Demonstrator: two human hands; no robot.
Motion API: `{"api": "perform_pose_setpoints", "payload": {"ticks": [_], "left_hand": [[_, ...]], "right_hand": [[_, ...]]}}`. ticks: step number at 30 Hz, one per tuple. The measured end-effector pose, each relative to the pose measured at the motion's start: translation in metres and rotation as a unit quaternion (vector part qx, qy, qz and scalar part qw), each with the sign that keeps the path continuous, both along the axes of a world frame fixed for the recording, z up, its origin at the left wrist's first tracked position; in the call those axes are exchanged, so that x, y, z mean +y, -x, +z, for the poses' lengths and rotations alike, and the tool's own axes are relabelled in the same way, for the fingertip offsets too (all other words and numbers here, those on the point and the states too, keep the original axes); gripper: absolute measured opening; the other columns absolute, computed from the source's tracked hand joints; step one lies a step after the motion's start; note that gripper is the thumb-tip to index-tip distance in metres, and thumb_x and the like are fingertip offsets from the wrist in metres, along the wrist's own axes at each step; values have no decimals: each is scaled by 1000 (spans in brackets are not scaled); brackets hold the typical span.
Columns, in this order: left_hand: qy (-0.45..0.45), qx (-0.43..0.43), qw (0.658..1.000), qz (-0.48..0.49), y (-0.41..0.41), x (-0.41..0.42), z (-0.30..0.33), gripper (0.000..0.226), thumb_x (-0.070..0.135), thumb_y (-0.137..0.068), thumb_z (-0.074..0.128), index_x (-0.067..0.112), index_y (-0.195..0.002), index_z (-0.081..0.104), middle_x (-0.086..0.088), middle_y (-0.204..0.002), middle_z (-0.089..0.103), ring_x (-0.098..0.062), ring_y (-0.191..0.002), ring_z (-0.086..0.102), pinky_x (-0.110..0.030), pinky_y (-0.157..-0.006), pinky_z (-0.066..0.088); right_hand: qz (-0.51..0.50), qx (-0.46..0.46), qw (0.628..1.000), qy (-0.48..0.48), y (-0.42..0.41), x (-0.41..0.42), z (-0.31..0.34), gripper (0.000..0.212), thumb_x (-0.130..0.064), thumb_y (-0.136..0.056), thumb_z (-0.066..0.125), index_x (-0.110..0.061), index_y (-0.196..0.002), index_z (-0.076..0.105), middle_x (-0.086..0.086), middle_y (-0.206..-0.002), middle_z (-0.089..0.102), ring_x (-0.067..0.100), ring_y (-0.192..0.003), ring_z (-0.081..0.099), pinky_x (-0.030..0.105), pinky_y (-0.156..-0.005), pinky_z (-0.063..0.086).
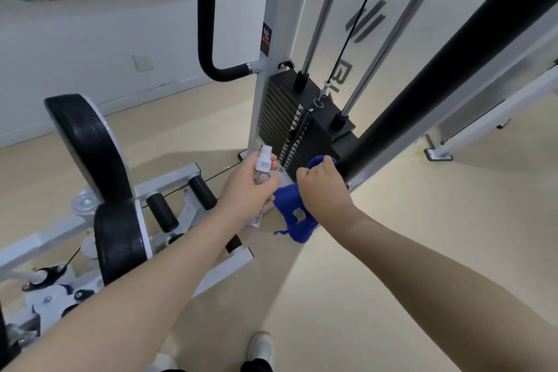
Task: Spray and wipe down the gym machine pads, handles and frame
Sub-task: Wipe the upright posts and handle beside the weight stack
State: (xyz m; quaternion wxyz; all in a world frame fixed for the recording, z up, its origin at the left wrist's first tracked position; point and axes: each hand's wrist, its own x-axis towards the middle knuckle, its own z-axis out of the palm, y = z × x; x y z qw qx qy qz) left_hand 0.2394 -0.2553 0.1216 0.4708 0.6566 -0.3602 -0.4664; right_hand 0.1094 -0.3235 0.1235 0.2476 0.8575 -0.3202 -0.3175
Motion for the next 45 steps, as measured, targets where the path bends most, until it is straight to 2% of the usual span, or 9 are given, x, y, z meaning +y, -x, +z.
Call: {"api": "perform_pose_setpoints", "payload": {"ticks": [7,11,15,17,19,21,26,35,45], "left_hand": [[14,-24,999,-35,-29,18,4,20,16,-88,59,24,-106,58,-3,-97,65,-10,-65,57,-35,-71,55],[11,-2,998,-56,-46,24,18,18,17,-90,57,32,-100,54,0,-89,64,-8,-61,56,-32,-68,54],[17,-26,996,-80,-68,26,37,20,26,-95,49,30,-114,46,-3,-73,62,-11,-64,60,-33,-73,53],[22,-79,994,-70,-76,28,44,28,31,-96,45,30,-124,40,-5,-73,65,-9,-64,62,-23,-67,50],[46,-122,990,-50,-91,33,55,33,31,-97,43,32,-129,34,-6,-71,65,-8,-61,61,-16,-60,47],[77,-159,983,-39,-107,36,65,35,29,-98,40,35,-131,31,-6,-64,62,-12,-58,60,-22,-60,48],[111,-235,964,-61,-138,35,79,44,32,-99,33,49,-138,19,-11,-73,61,-28,-62,60,-46,-68,53],[133,-338,930,-51,-165,-28,116,39,32,-96,43,35,-134,34,9,-60,50,-11,-55,51,-27,-51,40],[174,-397,900,39,-191,-207,184,47,27,-100,33,36,-144,21,-12,-107,60,-17,-68,48,-28,-60,35]], "right_hand": [[-45,78,977,-194,-24,-6,-43,23,-15,-84,55,-14,-107,50,8,-97,61,28,-90,58,41,-85,45],[-241,-340,869,-267,-58,-8,-16,24,-6,-91,41,-17,-111,47,10,-99,59,26,-85,57,39,-72,49],[-320,-545,726,-270,-98,4,27,22,-15,-100,32,-8,-115,45,12,-95,59,27,-85,58,41,-76,47],[-426,-615,582,-319,-109,11,35,17,-14,-99,33,-8,-103,49,9,-91,54,24,-82,54,37,-77,45],[-532,-680,312,-397,-122,22,45,16,-9,-99,36,-6,-97,52,13,-95,56,24,-82,56,36,-73,47],[-538,-701,134,-449,-133,33,55,24,-12,-100,35,0,-113,52,17,-107,60,26,-88,61,36,-70,50],[-584,-698,-4,-415,-154,39,78,34,-22,-100,35,-5,-125,51,16,-122,59,29,-112,57,43,-96,46],[-481,-761,-130,-416,-178,-24,119,25,-20,-82,66,-9,-105,62,2,-71,62,14,-66,59,28,-62,49],[-424,-856,92,-281,-214,-186,181,12,-26,-90,56,-28,-101,53,-1,-91,62,18,-86,60,39,-83,50]]}}
